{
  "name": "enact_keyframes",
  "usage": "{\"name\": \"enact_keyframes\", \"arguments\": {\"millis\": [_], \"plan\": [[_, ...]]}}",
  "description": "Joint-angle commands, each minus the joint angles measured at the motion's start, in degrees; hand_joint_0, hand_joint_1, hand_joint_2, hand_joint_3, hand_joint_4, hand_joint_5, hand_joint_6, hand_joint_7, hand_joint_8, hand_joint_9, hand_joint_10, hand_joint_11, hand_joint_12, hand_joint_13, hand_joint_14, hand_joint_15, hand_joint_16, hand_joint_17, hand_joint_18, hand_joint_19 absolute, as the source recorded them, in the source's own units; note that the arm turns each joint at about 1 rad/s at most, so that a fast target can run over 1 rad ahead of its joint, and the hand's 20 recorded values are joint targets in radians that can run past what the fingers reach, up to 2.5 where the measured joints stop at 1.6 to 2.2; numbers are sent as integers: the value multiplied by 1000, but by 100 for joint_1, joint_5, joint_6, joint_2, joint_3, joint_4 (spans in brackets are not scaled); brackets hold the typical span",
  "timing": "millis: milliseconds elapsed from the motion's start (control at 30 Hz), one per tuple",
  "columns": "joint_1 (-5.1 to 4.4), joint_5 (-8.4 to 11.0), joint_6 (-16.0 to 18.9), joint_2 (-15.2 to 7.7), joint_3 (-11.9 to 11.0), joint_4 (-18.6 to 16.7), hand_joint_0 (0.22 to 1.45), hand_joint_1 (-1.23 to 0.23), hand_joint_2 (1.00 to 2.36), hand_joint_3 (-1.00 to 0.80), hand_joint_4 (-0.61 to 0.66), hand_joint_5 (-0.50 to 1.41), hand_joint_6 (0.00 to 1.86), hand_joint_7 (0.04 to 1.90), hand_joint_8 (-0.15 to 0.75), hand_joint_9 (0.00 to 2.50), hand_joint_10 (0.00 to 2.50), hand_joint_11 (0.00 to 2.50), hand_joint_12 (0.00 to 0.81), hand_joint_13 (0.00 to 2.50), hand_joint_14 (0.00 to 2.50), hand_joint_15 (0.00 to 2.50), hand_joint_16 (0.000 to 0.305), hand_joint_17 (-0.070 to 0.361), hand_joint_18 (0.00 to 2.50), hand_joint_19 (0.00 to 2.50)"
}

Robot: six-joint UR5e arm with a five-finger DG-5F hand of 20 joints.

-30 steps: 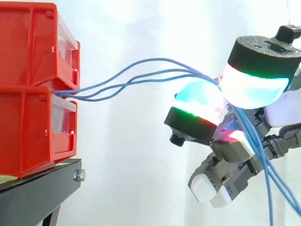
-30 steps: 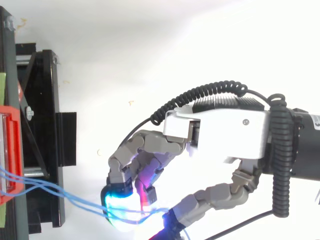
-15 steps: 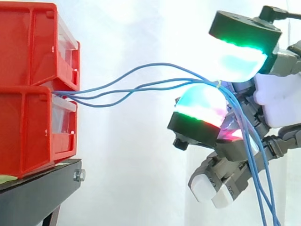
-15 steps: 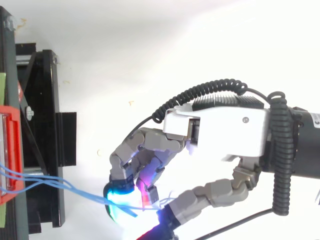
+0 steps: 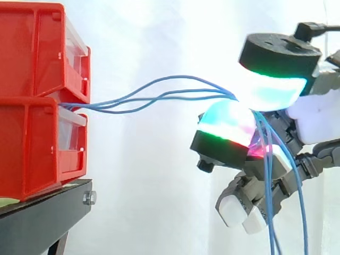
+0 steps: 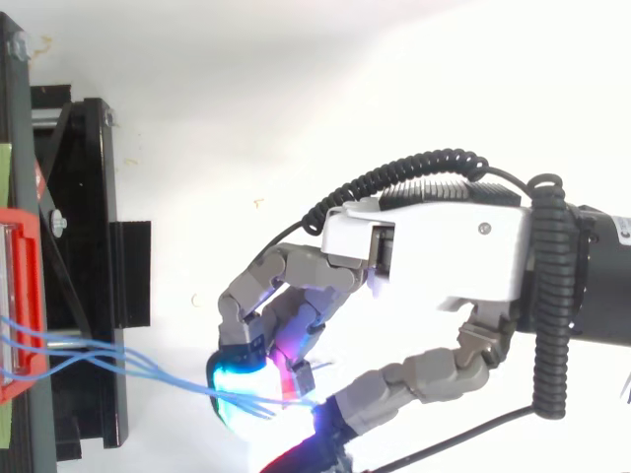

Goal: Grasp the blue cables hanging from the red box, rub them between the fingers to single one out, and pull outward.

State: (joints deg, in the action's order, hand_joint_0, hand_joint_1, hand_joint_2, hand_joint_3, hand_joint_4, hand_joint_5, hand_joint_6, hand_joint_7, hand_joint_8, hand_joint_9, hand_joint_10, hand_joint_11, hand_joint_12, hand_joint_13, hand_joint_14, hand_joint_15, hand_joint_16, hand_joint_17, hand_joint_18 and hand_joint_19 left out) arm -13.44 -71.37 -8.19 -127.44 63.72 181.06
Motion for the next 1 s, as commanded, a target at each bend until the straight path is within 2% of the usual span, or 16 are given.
{"name": "enact_keyframes", "arguments": {"millis": [0, 67, 233, 400, 567, 833, 900, 967], "plan": [[25, 0, -25, 9, 0, -1, 734, -922, 1000, -500, 7, -162, 938, 880, 347, 1001, 19, 998, 402, 687, 15, 401, 52, 118, 661, 226], [60, 0, -34, 9, -9, -1, 653, -905, 1000, -500, 83, -150, 928, 932, 351, 1024, 19, 1003, 401, 695, 16, 414, 52, 117, 665, 242], [139, 0, -289, 0, -176, 61, 521, -785, 1000, -500, 109, -143, 922, 919, 372, 1050, 17, 1002, 419, 712, 15, 422, 56, 126, 685, 262], [201, 0, -605, 0, -387, 351, 524, -665, 1000, -500, 112, -140, 909, 922, 377, 1068, 18, 990, 420, 714, 15, 429, 56, 126, 679, 284], [210, 0, -623, 0, -387, 377, 542, -608, 1001, -475, 110, -140, 902, 939, 369, 1073, 18, 982, 416, 714, 15, 424, 55, 124, 668, 307], [210, 0, -623, 9, -387, 377, 570, -643, 1013, -262, 105, -144, 912, 972, 381, 1087, 20, 1004, 424, 731, 15, 424, 56, 126, 690, 301], [210, 0, -631, 0, -387, 368, 585, -722, 1014, -195, 125, -149, 924, 937, 393, 1089, 16, 1021, 435, 744, 15, 428, 58, 130, 723, 283], [210, 0, -658, 0, -395, 368, 630, -831, 1016, -213, 74, -159, 926, 982, 364, 1060, 19, 1032, 411, 726, 18, 428, 53, 119, 697, 285]]}}
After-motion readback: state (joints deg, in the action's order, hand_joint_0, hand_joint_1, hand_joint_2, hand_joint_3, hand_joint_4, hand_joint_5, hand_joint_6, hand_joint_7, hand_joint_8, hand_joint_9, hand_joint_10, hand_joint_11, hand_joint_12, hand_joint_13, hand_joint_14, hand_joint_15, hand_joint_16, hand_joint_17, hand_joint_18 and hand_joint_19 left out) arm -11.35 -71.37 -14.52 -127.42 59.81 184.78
